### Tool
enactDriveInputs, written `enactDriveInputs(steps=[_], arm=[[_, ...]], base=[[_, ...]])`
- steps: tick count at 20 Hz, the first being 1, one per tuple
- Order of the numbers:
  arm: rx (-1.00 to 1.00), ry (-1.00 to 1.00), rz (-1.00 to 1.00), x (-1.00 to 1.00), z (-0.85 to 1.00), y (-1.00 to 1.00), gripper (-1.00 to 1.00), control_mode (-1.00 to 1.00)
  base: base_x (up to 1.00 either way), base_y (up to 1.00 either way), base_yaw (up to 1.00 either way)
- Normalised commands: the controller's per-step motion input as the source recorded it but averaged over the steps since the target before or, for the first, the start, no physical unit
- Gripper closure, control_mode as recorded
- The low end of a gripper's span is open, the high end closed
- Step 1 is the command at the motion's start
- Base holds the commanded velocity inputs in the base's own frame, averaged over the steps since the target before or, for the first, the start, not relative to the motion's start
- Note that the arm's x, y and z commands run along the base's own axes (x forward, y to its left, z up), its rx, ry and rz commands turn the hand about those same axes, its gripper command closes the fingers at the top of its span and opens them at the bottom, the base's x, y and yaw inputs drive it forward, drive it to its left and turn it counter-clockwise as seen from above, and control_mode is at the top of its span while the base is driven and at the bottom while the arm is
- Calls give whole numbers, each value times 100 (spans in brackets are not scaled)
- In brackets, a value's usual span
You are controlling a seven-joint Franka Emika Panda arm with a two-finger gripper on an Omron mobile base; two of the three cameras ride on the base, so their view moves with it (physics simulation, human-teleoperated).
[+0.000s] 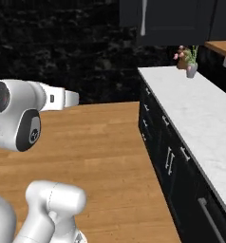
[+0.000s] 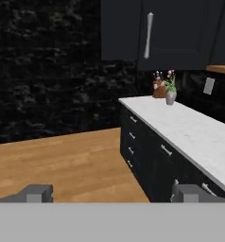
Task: Gather all objects into one cabinet and sort the glasses and bowls to opposite sides.
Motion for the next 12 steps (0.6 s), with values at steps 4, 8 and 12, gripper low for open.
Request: enactDriveInputs(steps=[4, 8, 12], arm=[[0, 0, 0, 0, 0, 0, -100, 100], [0, 0, 0, 0, 0, 0, -100, 100], [0, 0, 0, 0, 0, 0, -100, 100]], base=[[100, 31, -1], [100, 28, -3], [100, 23, -7]])
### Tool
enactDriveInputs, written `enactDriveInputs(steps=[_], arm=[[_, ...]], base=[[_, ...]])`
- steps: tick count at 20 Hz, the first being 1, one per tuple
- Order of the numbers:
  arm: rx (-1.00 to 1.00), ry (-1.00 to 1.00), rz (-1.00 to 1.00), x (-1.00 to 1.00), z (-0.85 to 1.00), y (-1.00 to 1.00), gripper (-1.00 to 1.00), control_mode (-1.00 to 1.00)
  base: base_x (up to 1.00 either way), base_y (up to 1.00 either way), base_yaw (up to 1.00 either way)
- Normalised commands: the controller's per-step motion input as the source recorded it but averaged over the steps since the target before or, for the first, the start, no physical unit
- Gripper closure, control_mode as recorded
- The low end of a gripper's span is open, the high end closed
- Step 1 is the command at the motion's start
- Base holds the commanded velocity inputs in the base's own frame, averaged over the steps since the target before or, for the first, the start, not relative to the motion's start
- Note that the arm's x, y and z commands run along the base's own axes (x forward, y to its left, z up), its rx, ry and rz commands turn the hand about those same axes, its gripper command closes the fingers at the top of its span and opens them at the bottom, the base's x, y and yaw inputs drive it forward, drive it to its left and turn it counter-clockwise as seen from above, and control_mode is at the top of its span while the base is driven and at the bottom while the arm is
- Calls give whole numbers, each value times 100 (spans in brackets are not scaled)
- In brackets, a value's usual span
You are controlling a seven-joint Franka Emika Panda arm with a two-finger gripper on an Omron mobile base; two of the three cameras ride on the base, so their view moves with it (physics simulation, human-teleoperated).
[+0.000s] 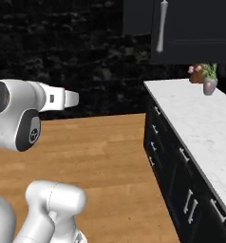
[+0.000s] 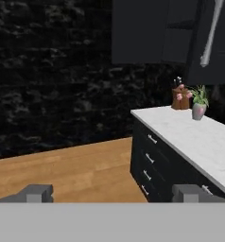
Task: Gather all objects into one cabinet and sort the glasses and bowls to opposite sides.
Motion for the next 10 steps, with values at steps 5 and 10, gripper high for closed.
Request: enactDriveInputs(steps=[5, 10], arm=[[0, 0, 0, 0, 0, 0, -100, 100], [0, 0, 0, 0, 0, 0, -100, 100]], base=[[100, 20, -12], [100, 19, -20]])
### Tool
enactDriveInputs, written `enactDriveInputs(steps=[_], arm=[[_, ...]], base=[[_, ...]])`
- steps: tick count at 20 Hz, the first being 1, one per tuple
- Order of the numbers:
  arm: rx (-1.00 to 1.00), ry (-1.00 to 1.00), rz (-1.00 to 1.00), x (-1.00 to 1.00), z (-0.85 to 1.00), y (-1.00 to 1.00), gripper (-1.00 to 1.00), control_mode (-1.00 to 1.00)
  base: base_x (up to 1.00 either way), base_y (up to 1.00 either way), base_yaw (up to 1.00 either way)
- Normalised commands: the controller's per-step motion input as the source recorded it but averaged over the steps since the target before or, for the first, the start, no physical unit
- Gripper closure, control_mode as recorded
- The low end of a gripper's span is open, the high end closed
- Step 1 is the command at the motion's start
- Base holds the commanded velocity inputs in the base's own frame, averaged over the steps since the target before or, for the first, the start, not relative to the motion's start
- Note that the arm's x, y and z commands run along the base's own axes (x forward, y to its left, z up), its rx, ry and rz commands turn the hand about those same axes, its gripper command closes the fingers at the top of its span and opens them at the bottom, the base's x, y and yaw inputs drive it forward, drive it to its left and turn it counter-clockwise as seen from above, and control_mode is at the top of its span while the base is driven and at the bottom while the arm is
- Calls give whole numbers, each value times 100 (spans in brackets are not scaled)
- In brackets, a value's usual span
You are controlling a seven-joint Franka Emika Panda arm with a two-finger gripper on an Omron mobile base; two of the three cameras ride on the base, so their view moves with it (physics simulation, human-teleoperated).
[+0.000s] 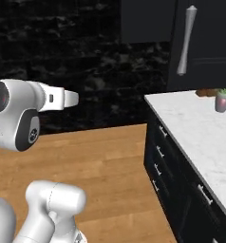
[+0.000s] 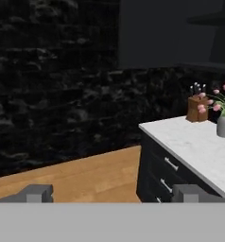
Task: Gather all objects into one cabinet and sort the glasses and bowls to opposite sides.
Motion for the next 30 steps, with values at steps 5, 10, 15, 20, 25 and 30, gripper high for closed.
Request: enactDriveInputs(steps=[5, 10, 15, 20, 25, 30], arm=[[0, 0, 0, 0, 0, 0, -100, 100], [0, 0, 0, 0, 0, 0, -100, 100], [0, 0, 0, 0, 0, 0, -100, 100], [0, 0, 0, 0, 0, 0, -100, 100], [0, 0, 0, 0, 0, 0, -100, 100], [0, 0, 0, 0, 0, 0, -100, 100]], base=[[100, 16, -36], [69, 26, -55], [29, 11, -70], [29, 8, -77], [54, 58, -68], [73, 86, -55]])
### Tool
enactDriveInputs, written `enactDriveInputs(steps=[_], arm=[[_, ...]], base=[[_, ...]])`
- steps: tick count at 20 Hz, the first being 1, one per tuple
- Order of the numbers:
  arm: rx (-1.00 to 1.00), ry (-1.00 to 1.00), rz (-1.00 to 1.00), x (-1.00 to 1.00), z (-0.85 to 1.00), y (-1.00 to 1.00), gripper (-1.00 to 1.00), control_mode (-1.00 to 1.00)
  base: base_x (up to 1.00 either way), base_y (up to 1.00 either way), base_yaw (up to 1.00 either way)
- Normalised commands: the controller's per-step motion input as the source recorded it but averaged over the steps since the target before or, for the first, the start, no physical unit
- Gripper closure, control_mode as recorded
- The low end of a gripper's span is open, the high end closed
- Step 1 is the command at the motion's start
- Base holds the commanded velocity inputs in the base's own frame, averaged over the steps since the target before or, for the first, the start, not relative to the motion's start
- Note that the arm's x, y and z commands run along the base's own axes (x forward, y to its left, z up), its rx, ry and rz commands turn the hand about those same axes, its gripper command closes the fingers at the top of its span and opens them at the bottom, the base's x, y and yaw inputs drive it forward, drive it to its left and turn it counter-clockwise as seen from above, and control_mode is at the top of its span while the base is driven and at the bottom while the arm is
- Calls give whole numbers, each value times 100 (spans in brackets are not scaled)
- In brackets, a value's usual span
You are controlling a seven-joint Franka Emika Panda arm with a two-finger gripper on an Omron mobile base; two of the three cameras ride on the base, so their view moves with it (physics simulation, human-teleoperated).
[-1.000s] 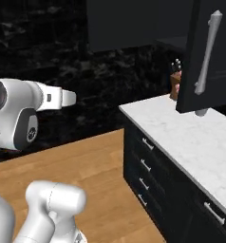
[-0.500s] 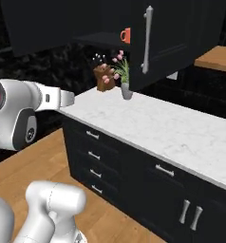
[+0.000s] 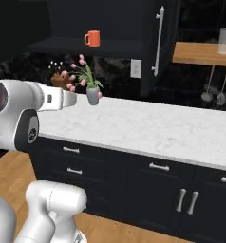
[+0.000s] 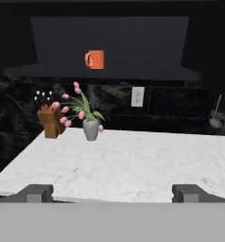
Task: Gather all objects into one cabinet and sort the glasses and bowls to opposite sides.
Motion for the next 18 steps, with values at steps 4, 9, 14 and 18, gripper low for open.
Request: enactDriveInputs(steps=[4, 9, 14, 18], arm=[[0, 0, 0, 0, 0, 0, -100, 100], [0, 0, 0, 0, 0, 0, -100, 100], [0, 0, 0, 0, 0, 0, -100, 100], [0, 0, 0, 0, 0, 0, -100, 100]], base=[[76, 42, -54], [37, 36, -1], [43, 18, 0], [52, 13, 0]])
